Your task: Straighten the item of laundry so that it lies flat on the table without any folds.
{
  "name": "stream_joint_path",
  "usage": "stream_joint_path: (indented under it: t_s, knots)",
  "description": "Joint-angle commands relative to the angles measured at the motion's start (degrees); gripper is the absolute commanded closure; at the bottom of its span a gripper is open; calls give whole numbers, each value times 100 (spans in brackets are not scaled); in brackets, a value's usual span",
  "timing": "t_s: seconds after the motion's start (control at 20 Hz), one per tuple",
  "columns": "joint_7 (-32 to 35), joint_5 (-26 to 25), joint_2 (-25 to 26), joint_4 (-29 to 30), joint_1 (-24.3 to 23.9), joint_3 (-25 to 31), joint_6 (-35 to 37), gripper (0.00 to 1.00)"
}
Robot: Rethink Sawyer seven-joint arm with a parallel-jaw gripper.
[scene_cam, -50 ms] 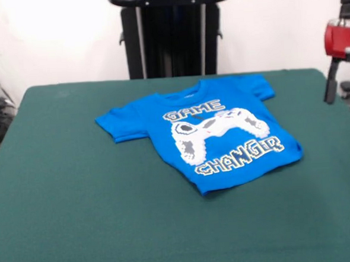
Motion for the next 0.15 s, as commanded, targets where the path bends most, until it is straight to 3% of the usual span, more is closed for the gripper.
stream_joint_path:
  t_s: [0.05, 0.15]
  knots:
    - [410, -345, 153, 521, -273, 282, 312, 0]
    - [308, -460, 169, 503, -365, 314, 296, 0]
